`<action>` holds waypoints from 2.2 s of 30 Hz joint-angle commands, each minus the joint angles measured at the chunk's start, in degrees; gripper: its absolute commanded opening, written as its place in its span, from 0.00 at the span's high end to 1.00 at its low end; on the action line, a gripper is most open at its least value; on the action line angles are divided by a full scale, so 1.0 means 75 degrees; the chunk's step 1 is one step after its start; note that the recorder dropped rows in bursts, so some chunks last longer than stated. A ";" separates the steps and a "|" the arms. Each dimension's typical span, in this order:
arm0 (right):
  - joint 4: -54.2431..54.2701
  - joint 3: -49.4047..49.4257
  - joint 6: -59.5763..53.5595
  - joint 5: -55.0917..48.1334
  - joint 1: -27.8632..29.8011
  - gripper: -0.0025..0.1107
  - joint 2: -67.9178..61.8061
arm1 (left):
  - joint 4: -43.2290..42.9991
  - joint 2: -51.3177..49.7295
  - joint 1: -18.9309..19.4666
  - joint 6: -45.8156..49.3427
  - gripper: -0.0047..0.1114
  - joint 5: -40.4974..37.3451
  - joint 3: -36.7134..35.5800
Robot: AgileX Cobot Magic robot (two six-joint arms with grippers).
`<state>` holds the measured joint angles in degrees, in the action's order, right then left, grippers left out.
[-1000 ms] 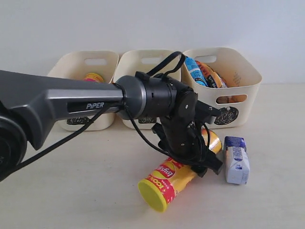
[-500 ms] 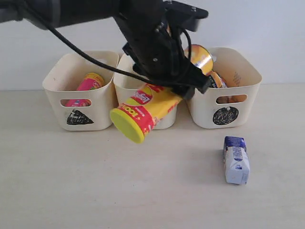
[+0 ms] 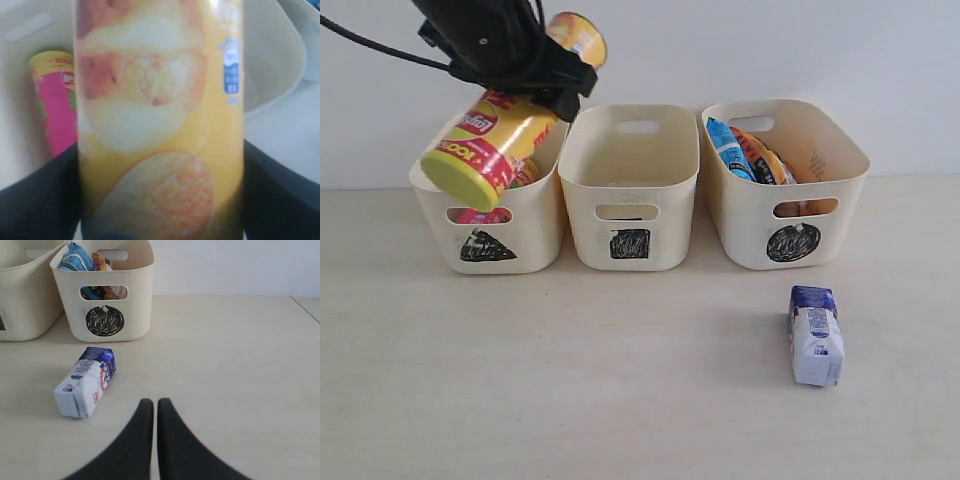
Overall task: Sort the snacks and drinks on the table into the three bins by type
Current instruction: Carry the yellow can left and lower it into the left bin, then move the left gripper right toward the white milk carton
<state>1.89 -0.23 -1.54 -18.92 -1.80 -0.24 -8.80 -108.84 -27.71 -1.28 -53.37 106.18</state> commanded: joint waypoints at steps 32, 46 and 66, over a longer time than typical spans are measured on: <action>-0.0017 0.0031 0.0004 0.0065 0.0020 0.98 0.0032 | -0.0010 -0.2086 0.1708 -0.0109 0.67 0.4536 0.0040; -0.0017 0.0031 0.0006 0.0044 0.0020 0.98 0.0032 | -0.0010 -0.1405 0.1708 -0.0210 0.22 0.3407 0.0040; -0.0017 0.0031 0.0006 0.0044 0.0020 0.98 0.0032 | 0.1698 0.0797 0.1470 0.1893 0.93 0.0934 -0.2000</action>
<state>1.89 -0.23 -1.51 -18.92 -1.80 -0.24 -2.16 -105.88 -15.73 8.17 -46.54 94.60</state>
